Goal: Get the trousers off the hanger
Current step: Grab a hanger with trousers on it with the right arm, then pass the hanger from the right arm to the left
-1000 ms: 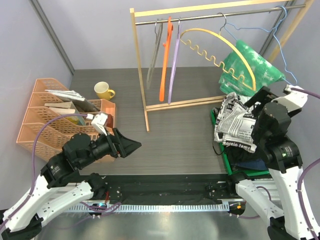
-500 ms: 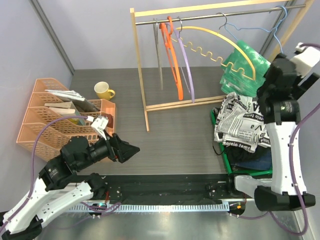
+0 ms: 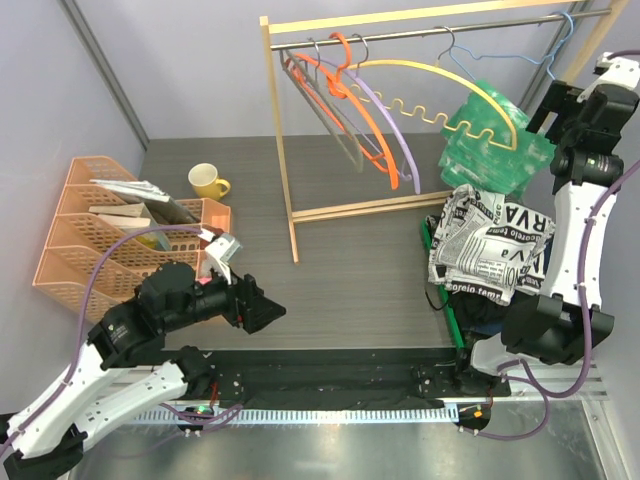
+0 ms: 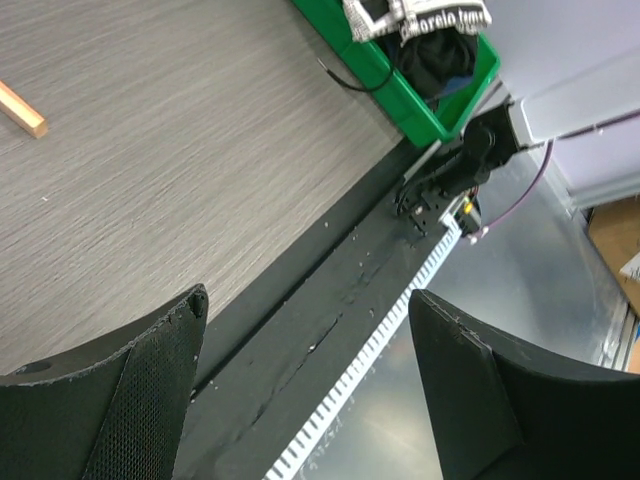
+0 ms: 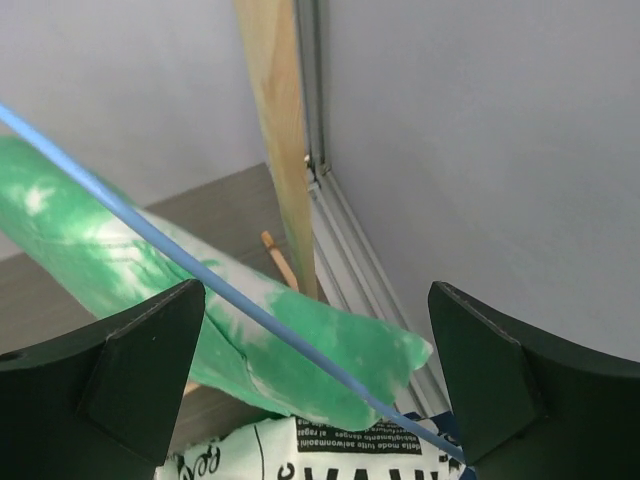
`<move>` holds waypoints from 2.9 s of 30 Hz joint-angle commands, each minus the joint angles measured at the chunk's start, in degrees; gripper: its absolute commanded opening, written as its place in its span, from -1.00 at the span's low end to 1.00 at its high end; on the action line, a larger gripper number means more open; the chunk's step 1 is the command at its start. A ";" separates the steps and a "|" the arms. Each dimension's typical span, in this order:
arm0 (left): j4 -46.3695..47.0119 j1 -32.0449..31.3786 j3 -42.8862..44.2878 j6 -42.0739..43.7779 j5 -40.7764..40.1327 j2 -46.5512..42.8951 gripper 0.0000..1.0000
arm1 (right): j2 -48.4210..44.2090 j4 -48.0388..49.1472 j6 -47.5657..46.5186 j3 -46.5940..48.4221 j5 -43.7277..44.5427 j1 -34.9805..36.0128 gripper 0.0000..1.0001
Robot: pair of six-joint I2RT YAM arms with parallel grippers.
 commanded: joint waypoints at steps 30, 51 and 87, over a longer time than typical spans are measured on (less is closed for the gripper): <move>-1.18 -0.05 5.42 -2.90 6.12 6.30 0.63 | -0.05 28.87 18.89 -6.90 -33.02 -1.83 -0.98; -2.14 -0.05 9.11 -5.02 2.43 13.50 0.62 | -0.49 85.40 40.02 -22.99 -45.59 -1.83 -0.97; 2.95 2.59 14.39 -5.19 7.09 20.03 0.63 | -30.89 59.41 31.84 -41.72 -32.94 -1.83 -0.98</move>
